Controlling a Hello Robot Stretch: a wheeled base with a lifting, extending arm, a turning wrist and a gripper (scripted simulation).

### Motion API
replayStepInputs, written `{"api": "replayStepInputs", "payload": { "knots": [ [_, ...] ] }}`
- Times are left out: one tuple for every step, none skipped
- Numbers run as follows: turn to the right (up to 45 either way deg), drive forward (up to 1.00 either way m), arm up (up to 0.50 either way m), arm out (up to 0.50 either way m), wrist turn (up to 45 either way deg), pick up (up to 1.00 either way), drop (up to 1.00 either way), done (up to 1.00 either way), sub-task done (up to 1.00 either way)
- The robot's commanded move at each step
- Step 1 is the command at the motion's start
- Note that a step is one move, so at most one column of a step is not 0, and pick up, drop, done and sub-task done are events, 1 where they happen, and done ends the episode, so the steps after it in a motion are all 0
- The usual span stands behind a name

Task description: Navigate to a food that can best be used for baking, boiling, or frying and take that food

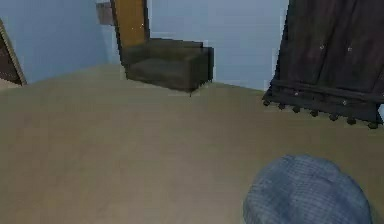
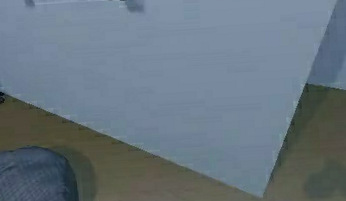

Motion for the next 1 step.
{"api": "replayStepInputs", "payload": {
  "knots": [
    [-42.0,0.0,0.0,0.0,0.0,0.0,0.0,0.0,0.0]
  ]
}}
